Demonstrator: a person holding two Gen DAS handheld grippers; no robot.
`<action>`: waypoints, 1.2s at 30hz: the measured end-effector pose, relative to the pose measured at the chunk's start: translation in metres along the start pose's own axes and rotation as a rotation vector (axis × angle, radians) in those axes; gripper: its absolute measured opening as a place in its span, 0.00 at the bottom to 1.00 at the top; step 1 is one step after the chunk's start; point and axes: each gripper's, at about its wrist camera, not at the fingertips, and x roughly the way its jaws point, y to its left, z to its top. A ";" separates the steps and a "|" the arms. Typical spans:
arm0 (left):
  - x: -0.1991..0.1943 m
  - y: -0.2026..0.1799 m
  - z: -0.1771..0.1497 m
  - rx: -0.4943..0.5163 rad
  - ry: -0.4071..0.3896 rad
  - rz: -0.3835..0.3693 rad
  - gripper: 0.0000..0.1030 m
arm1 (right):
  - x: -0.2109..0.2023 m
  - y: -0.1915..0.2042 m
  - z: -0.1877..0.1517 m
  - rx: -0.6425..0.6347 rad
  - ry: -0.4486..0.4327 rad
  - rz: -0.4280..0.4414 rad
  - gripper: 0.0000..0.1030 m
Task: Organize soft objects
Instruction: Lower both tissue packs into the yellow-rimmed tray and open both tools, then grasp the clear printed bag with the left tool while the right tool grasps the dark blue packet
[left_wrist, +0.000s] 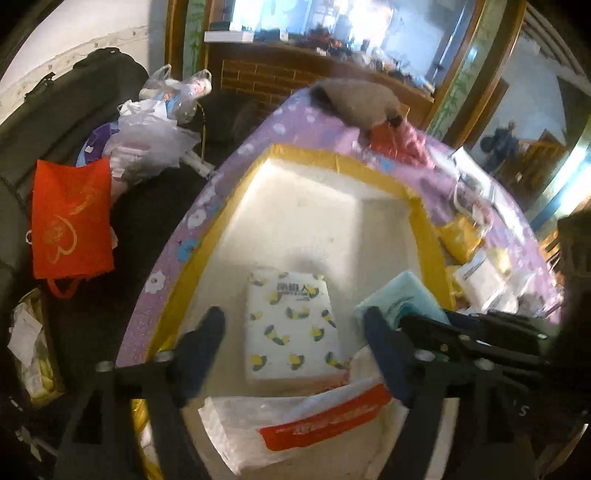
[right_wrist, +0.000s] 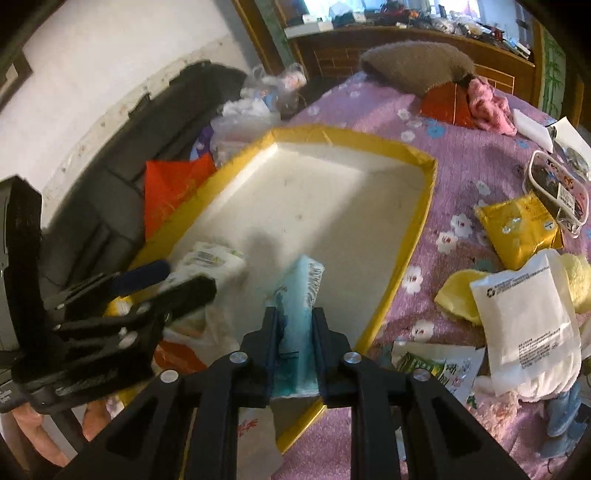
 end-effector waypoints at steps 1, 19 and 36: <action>-0.006 -0.001 0.002 -0.005 -0.018 0.011 0.77 | -0.005 -0.003 0.001 0.017 -0.028 0.004 0.27; -0.107 -0.191 -0.100 0.281 -0.163 -0.092 0.97 | -0.226 -0.108 -0.172 0.164 -0.377 0.003 0.92; 0.004 -0.227 -0.130 0.315 0.095 -0.051 0.68 | -0.184 -0.216 -0.210 0.493 -0.160 -0.076 0.74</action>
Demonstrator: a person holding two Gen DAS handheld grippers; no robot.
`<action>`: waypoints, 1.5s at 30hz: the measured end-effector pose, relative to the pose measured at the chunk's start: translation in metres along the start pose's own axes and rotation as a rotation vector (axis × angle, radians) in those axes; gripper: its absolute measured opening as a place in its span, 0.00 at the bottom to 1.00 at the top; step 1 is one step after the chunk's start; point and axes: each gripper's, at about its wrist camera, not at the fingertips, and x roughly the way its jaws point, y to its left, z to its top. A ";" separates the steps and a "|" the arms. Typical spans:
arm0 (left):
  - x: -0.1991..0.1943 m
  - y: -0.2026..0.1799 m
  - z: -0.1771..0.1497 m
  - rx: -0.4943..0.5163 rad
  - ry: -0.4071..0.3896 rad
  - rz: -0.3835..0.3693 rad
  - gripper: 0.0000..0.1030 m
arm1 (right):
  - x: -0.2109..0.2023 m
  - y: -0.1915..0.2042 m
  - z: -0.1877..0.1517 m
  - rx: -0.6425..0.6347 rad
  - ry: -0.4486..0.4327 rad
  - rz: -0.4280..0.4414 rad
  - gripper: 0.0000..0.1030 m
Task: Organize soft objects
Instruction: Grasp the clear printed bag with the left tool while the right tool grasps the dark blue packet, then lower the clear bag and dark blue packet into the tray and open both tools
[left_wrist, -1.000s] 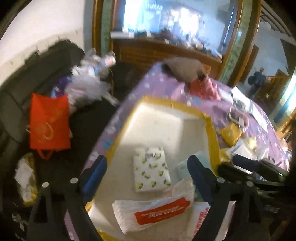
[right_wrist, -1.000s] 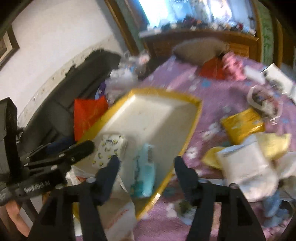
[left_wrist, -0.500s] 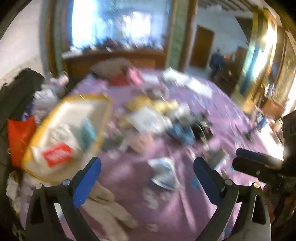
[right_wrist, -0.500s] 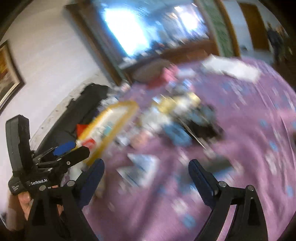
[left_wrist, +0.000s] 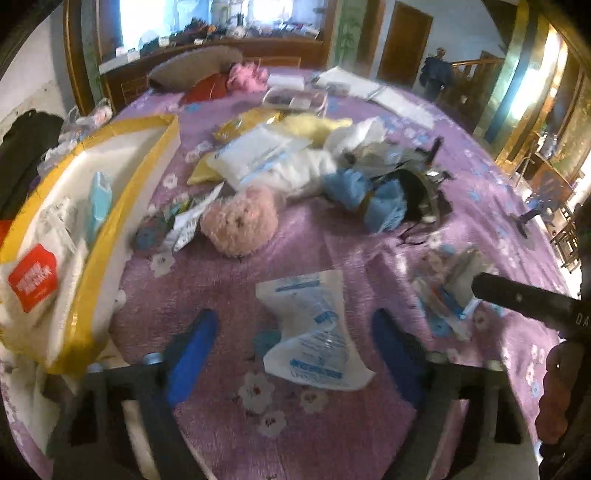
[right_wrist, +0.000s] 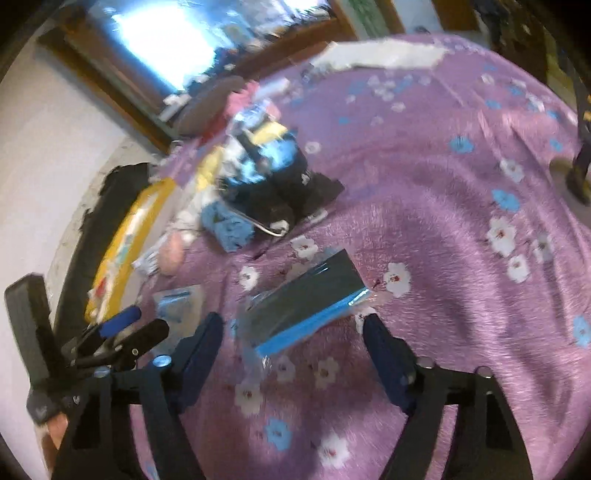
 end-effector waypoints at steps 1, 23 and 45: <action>0.006 -0.002 -0.001 0.020 0.009 0.021 0.60 | 0.008 0.001 0.002 0.015 0.002 -0.006 0.74; -0.071 0.053 -0.015 -0.162 -0.164 -0.234 0.35 | -0.022 0.067 -0.021 -0.154 -0.072 0.079 0.35; -0.101 0.161 0.019 -0.209 -0.250 0.088 0.35 | 0.050 0.233 0.035 -0.442 -0.027 0.224 0.36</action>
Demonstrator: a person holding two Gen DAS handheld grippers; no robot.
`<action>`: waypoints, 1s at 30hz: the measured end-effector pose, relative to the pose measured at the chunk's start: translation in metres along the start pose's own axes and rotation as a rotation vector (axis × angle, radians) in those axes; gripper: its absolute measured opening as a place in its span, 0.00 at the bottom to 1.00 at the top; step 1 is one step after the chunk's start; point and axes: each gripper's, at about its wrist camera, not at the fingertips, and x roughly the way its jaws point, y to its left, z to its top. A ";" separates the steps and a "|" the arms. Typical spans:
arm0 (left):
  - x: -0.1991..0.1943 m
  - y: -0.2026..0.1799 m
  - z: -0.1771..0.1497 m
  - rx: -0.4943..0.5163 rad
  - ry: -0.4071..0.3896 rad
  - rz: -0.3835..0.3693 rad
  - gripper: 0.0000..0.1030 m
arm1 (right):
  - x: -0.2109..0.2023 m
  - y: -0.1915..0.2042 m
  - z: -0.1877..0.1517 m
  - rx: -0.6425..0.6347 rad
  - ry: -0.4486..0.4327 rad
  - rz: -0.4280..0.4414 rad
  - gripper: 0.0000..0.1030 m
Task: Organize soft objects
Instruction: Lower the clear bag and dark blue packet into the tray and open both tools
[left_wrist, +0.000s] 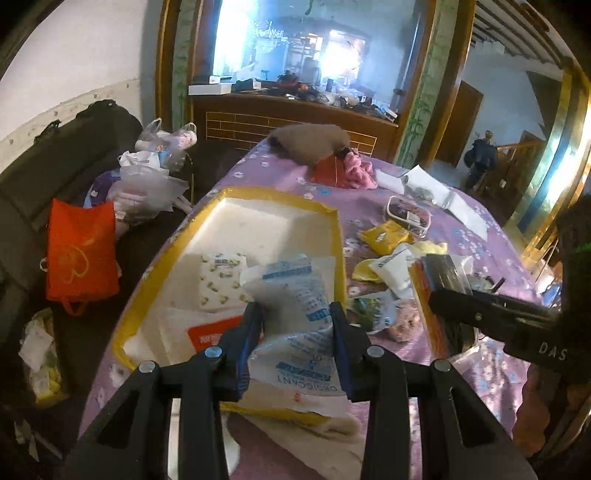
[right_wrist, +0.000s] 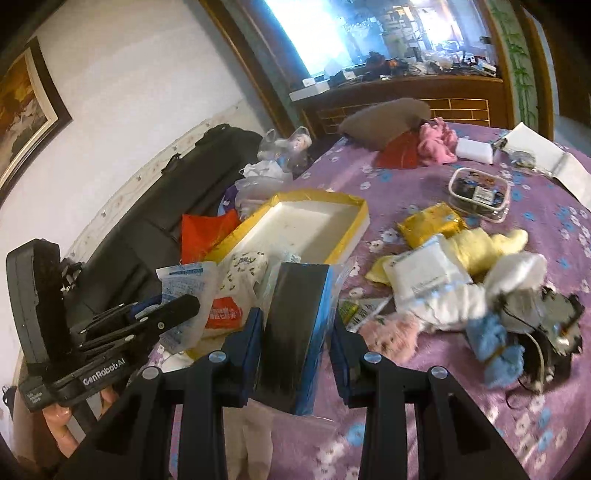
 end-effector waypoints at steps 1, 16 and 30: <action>0.003 0.003 0.001 0.003 0.002 0.008 0.35 | 0.006 0.001 0.002 -0.004 0.007 -0.004 0.36; 0.062 0.052 0.052 -0.020 0.058 0.030 0.35 | 0.095 -0.010 0.061 0.015 0.056 -0.024 0.36; 0.140 0.071 0.064 0.006 0.174 0.131 0.44 | 0.178 -0.028 0.086 0.034 0.116 -0.061 0.37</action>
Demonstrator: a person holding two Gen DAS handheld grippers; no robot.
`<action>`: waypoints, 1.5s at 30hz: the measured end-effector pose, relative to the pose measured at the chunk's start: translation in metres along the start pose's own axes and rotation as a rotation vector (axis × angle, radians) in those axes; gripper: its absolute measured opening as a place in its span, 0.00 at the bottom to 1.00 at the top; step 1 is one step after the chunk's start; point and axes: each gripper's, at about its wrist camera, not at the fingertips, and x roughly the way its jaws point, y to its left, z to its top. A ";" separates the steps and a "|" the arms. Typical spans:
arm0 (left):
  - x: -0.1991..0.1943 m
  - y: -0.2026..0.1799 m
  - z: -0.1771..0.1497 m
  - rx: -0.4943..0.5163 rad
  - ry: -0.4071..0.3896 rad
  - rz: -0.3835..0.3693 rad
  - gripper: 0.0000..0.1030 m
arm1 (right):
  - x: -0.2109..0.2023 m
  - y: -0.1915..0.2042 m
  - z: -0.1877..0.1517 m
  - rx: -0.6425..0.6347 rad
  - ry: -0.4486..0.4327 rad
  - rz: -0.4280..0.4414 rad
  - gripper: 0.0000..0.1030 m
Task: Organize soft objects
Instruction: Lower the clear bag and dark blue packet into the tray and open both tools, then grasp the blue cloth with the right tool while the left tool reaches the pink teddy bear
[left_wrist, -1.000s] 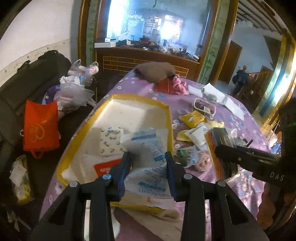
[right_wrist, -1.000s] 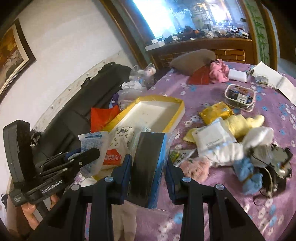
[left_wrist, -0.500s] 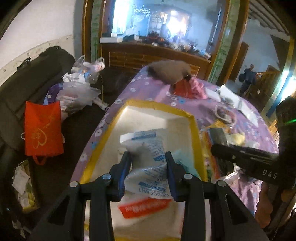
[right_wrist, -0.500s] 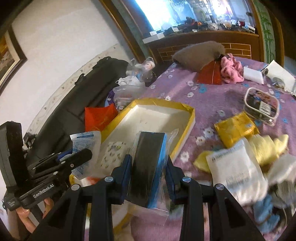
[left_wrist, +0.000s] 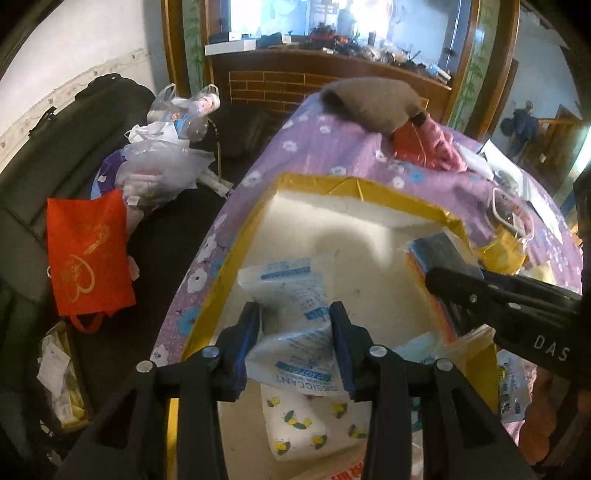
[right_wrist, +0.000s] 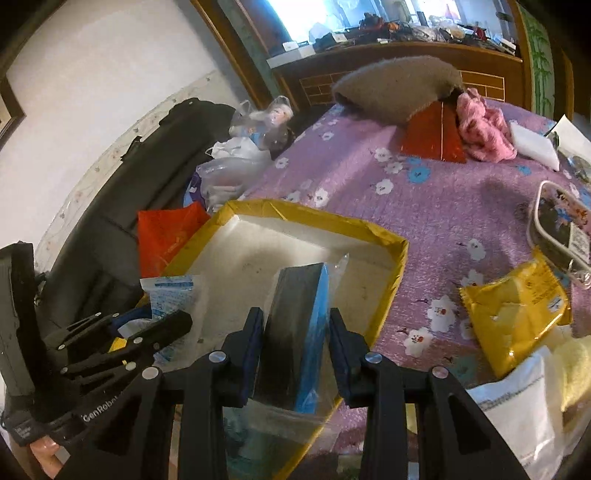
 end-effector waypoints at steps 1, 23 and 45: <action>-0.001 0.000 0.000 0.000 -0.002 0.005 0.60 | 0.002 0.001 -0.001 -0.011 -0.004 -0.002 0.38; -0.133 -0.045 -0.046 -0.012 -0.223 -0.058 0.78 | -0.151 0.038 -0.080 -0.154 -0.184 -0.167 0.74; -0.107 -0.160 -0.073 0.113 -0.087 -0.171 0.78 | -0.222 -0.098 -0.156 0.082 -0.198 -0.118 0.74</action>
